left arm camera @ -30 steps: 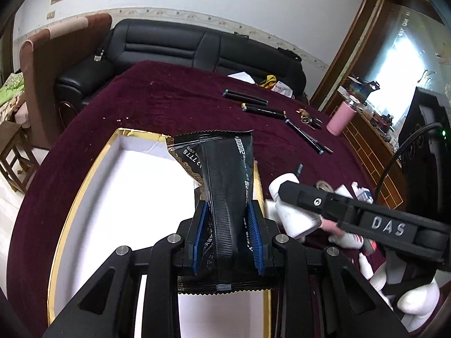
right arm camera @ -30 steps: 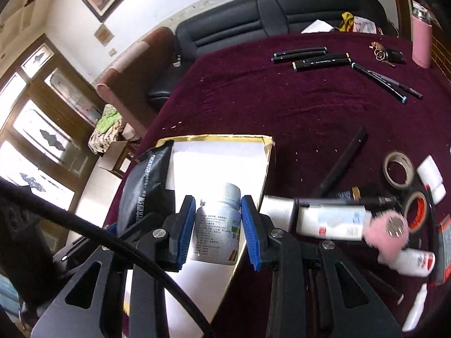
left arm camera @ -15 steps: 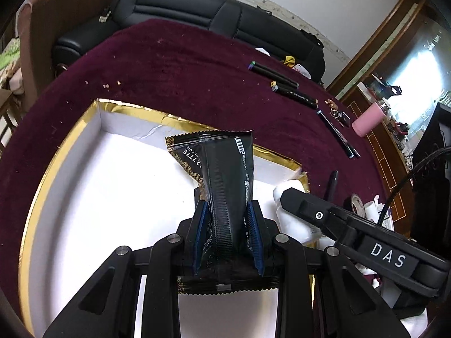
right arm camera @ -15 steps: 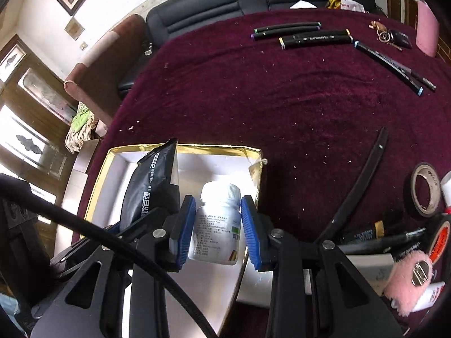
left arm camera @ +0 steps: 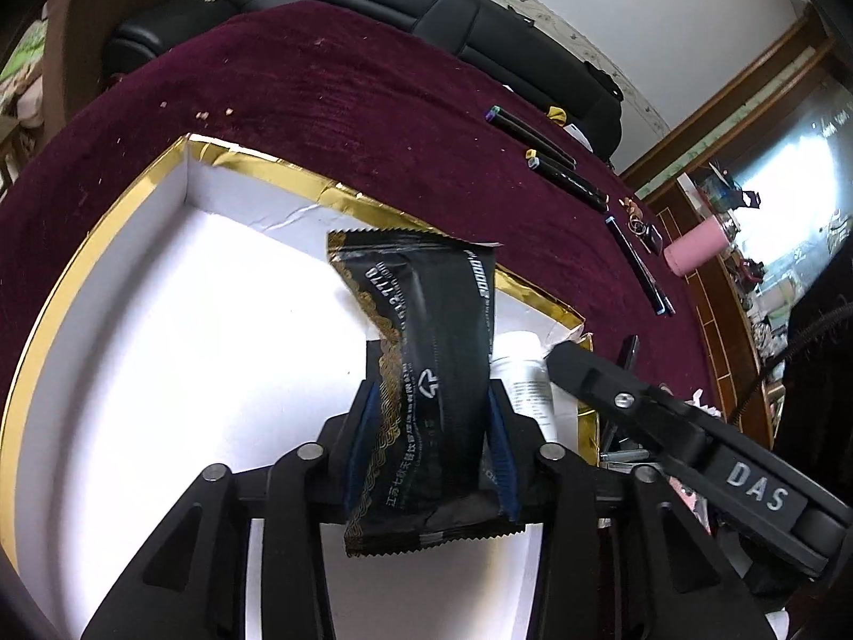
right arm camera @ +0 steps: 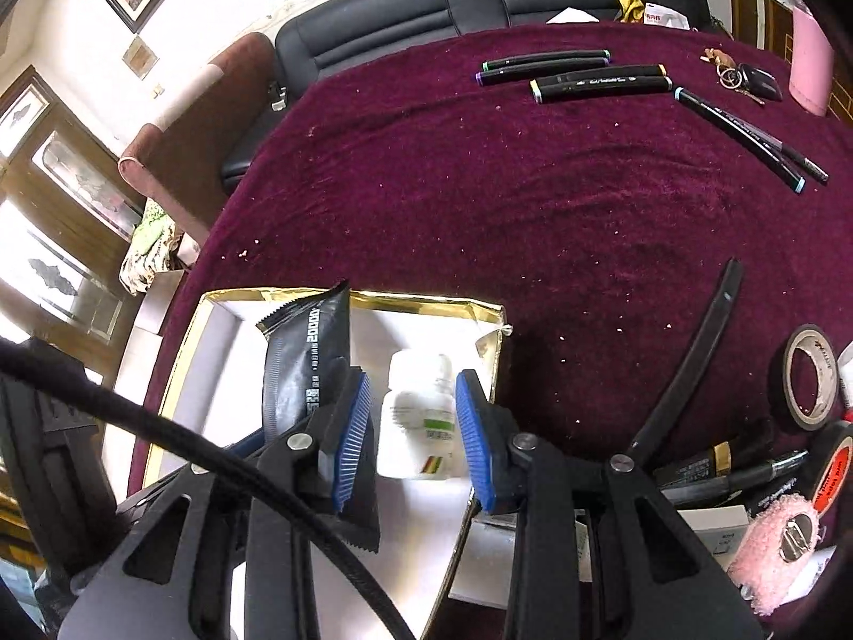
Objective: Organize objects
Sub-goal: 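Carry packet and pill bottle into the gold-rimmed white box and open both grippers, then grasp the small white dropper bottle with the right gripper while the left returns to the table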
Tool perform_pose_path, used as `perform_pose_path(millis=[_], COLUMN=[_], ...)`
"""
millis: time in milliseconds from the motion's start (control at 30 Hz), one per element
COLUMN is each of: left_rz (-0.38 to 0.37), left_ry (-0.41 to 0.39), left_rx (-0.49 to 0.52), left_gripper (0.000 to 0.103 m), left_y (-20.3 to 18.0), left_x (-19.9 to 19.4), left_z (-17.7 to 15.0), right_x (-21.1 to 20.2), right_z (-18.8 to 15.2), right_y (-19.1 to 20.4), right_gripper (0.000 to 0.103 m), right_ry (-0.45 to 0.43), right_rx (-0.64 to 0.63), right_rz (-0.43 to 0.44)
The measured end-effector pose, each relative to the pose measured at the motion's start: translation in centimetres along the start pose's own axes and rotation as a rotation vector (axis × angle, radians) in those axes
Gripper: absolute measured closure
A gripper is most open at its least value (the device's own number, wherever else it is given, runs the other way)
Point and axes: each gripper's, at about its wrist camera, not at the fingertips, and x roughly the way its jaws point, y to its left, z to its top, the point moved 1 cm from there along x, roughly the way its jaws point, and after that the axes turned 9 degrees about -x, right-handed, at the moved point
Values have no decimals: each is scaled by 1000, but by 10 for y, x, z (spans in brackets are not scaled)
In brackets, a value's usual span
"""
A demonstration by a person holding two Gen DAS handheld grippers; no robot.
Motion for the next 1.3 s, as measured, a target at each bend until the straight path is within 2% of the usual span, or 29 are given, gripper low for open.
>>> perform_pose_path(millis=[233,467,567,667,733,767,1000,1300], left_rz=[11,-34,-53,-28,-10,-13,-28,-17], left_ry=[-68,-133,-198,-256,-258,-255,-188,-186], left_rx=[-63,-145,-122,-59,-26,-17,41,83], left_gripper=[68,67,67,65,57,56,56,56], left_y=[10,24,17,3,-6,-8,-27,-55], left_x=[-22,-46,-77,-108,-118,-121,-126,-136], left_z=[-11,-43,-64,-94,-110,-115,-148,-167], right_x=[-42,-72,-93,-109,-113,-114,-129,-147], right_z=[-12,-46,-62,-78,-87,-92,-118,-143], right_y=[-5,-14,-14,-15,-17,-20,-57,-109], right_gripper=[71,71,71,68,67,67,67,67], right_ry=[-81,-119,-165,-203,-206,-202,-215,-226], right_rx=[-24,-9,-7,-36,-50,-54,-8,52], right_rz=[9,56,105,126,119,112,76,19])
